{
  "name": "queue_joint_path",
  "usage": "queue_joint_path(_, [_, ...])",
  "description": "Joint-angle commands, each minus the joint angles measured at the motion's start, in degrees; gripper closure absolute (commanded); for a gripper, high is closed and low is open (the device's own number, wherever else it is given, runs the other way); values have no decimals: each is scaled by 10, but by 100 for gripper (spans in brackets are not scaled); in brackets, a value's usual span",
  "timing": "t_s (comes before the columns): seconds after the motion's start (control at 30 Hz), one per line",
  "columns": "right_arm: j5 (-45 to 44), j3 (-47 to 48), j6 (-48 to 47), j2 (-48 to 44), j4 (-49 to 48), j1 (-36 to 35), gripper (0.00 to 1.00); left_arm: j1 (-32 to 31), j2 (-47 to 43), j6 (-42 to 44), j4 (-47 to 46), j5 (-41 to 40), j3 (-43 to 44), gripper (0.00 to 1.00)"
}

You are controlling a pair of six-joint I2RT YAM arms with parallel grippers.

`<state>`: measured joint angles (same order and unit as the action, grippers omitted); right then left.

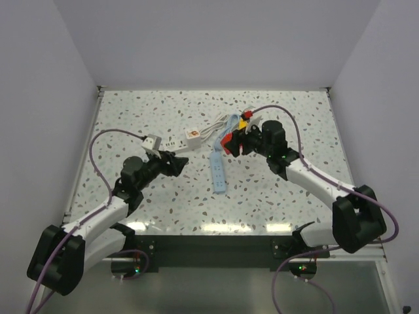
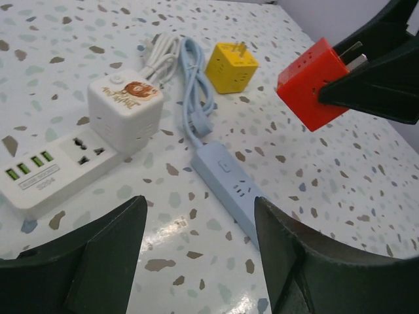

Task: Insert the plug

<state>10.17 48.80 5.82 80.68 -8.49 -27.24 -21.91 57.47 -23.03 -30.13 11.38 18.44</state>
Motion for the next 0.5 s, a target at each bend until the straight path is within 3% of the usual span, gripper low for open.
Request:
queue_joint_path(0.0, [196,-26,-8,-47,-90,0,100,-10,-14,-18,-93,116,-11,28])
queue_joint_path(0.13, [375,-13,-9,-43,-105,-10,100,-43,4,-26,-139,180,5,25])
queue_joint_path(0.47, [561,56,-166,-6,79,-33,100,-74,-7,41,-87,260,27,21])
